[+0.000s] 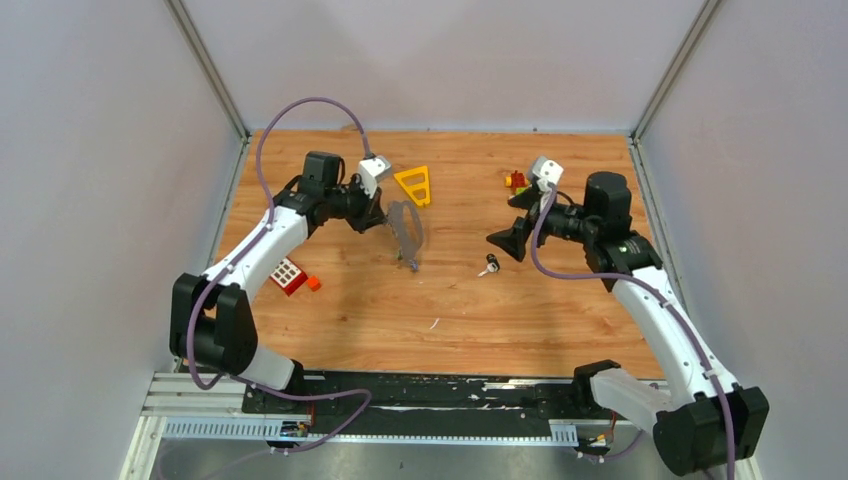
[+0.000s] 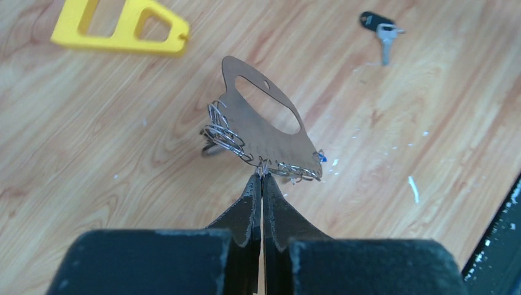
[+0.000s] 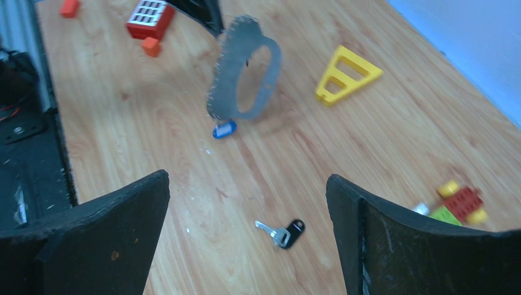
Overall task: Put the keys on the keyring
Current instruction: Pick up the keyring from the center of the board, then adjust the keyring.
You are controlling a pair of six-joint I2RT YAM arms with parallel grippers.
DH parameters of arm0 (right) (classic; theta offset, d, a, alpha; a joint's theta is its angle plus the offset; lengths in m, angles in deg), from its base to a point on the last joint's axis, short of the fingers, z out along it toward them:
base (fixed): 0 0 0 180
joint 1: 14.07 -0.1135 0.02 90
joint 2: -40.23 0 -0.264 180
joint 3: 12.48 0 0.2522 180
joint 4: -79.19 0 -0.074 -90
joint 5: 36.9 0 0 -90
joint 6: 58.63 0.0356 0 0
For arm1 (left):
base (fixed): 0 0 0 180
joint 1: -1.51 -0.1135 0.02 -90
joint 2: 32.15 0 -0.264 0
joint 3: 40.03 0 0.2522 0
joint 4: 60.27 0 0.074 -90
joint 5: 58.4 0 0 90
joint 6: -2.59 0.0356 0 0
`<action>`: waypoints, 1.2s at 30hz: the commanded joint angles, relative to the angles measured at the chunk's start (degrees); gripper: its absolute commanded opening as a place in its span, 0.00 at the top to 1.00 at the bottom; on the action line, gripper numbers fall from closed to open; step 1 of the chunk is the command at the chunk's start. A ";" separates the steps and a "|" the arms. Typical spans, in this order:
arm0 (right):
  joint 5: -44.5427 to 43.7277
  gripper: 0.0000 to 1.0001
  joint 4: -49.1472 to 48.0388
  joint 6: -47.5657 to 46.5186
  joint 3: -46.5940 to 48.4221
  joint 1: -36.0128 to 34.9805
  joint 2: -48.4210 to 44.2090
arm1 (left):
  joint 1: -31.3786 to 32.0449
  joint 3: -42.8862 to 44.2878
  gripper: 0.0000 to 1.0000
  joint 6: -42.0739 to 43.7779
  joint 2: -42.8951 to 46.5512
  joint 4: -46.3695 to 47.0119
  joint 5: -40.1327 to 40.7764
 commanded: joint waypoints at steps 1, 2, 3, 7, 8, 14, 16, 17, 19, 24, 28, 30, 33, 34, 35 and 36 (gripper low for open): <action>6.04 0.03 -1.89 -3.87 4.02 -6.54 3.55 | 1.84 -1.04 1.00 0.39 4.70 3.99 -5.31; 5.95 0.05 -2.74 -4.01 4.02 -8.15 4.53 | 2.09 -1.40 1.00 -0.37 5.01 4.88 -6.89; 5.91 0.08 -3.47 -4.26 4.20 -9.61 5.66 | 2.48 -1.63 1.00 -1.20 5.19 5.68 -8.55; 7.04 0.23 -3.20 -5.98 6.44 -14.62 11.03 | 4.75 -3.08 1.00 -3.54 5.59 8.74 -13.77; 7.48 0.27 -3.05 -6.32 7.14 -15.55 12.42 | 5.57 -3.51 1.00 -3.86 5.67 9.59 -14.68; 8.05 0.49 -0.57 -9.05 12.00 -19.69 18.91 | 9.70 -7.45 1.00 -6.80 7.37 17.48 -16.39; 8.05 0.54 0.10 -9.87 13.05 -19.96 20.59 | 10.17 -8.90 1.00 -8.49 8.08 20.75 -16.89; 7.94 0.55 0.14 -10.15 13.18 -20.03 21.21 | 10.38 -9.50 1.00 -8.98 8.36 21.92 -17.33; 7.69 0.55 0.17 -10.59 13.07 -20.12 22.02 | 10.86 -10.98 1.00 -9.28 8.66 23.80 -17.78; 4.99 0.55 -0.13 -10.97 11.98 -20.11 23.24 | 11.72 -14.81 1.00 -7.33 9.02 28.73 -17.50; 2.88 0.55 -0.37 -12.72 10.93 -19.96 23.91 | 12.03 -17.02 1.00 -5.06 9.14 30.82 -18.22; 2.00 0.55 -0.22 -13.44 10.74 -19.45 24.34 | 12.25 -18.31 1.00 -3.64 9.34 31.88 -17.63; 3.15 0.55 0.65 -13.80 10.67 -18.68 25.26 | 12.53 -19.10 1.00 -1.51 9.20 31.95 -17.09; 3.79 0.55 1.18 -14.20 10.65 -18.57 25.61 | 12.53 -19.27 1.00 -1.12 9.08 32.03 -17.02; 4.47 0.55 1.89 -14.84 10.65 -18.56 25.91 | 12.53 -19.49 1.00 -1.04 8.92 32.21 -17.17; 5.12 0.55 2.58 -15.56 10.65 -18.58 26.18 | 12.55 -19.67 1.00 -1.01 8.81 32.59 -17.45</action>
